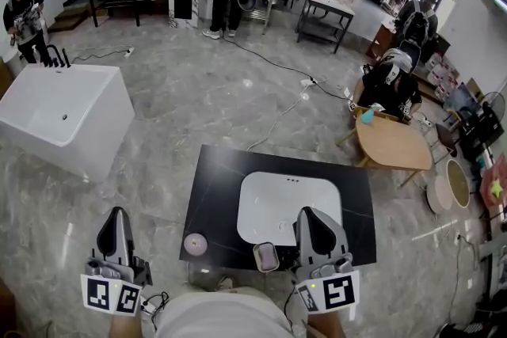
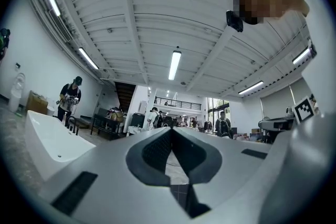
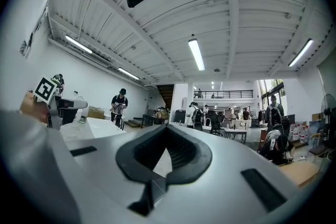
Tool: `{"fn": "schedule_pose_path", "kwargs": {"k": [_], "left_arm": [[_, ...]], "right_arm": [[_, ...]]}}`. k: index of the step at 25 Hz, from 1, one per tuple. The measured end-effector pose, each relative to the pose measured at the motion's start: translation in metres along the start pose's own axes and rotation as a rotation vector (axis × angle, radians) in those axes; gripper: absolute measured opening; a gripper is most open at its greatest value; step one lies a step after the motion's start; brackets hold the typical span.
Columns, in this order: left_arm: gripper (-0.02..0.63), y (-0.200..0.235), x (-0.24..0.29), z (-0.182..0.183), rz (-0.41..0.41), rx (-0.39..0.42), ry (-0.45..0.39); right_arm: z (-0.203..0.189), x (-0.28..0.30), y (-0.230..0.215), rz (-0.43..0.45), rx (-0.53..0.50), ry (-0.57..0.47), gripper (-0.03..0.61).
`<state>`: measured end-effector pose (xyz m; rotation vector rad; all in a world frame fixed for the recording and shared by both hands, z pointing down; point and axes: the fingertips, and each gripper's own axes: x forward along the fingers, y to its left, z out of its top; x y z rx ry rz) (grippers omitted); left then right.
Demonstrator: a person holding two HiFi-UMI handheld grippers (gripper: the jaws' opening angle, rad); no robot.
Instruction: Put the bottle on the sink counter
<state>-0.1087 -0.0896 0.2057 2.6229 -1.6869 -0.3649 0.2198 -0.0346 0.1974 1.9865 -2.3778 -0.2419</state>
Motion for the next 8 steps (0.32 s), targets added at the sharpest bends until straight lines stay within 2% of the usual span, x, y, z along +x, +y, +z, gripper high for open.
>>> {"fn": "schedule_pose_path", "kwargs": {"k": [8], "left_arm": [[0.014, -0.0032, 0.0033, -0.0057, 0.010, -0.005, 0.001]], "right_arm": [[-0.0030, 0.0028, -0.0056, 0.008, -0.008, -0.002, 0.009]]}}
